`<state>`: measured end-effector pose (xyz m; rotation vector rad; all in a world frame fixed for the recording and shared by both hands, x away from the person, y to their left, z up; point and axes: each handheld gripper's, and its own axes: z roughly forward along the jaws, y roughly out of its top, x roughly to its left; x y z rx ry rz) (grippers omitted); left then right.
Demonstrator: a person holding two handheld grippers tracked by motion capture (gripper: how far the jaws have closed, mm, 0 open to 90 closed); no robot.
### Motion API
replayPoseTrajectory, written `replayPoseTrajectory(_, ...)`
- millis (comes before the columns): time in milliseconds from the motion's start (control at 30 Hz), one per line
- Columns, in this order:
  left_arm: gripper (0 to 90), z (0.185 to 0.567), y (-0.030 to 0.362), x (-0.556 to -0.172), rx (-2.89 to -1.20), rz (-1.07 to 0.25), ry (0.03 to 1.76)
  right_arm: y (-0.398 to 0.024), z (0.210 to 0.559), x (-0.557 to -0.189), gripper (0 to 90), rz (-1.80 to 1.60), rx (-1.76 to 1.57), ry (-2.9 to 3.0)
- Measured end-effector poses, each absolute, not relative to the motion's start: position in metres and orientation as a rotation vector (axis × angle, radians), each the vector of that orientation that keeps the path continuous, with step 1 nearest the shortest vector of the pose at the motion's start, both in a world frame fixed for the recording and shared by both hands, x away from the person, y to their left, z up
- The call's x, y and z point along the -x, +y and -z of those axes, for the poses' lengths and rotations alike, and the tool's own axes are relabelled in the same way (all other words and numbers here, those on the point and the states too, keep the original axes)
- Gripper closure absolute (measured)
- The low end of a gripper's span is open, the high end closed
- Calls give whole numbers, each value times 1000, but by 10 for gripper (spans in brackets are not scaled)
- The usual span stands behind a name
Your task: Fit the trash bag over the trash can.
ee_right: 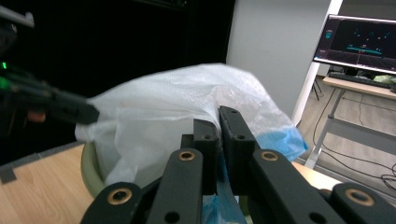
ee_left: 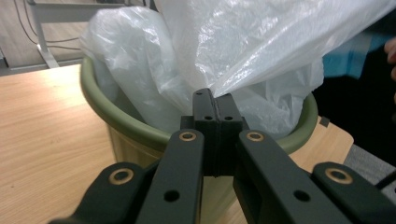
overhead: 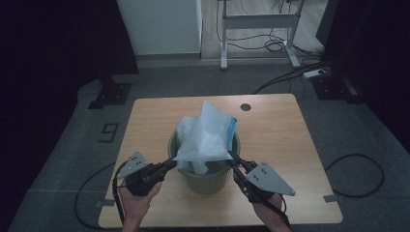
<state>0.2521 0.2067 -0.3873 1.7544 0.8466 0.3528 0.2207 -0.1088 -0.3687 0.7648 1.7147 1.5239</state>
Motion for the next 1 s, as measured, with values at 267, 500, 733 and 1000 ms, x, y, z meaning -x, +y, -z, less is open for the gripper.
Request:
replayPoseTrajectory(267, 641, 380, 199, -246, -1733, -371, 797, -107, 356, -223, 879, -1531, -749, 1687)
replayPoseTrajectory(500, 379, 357, 199, -243, -1719, -323, 742, -113, 360, -227, 881, -1537, -785, 1697)
replayPoseTrajectory(733, 345, 347, 184, -261, -1739, -272, 744, -108, 365, -232, 881, -1559, -785, 1728)
replayPoseTrajectory(1000, 330, 345, 171, -275, -1758, -227, 745, -97, 369, -236, 880, -1537, -748, 1757)
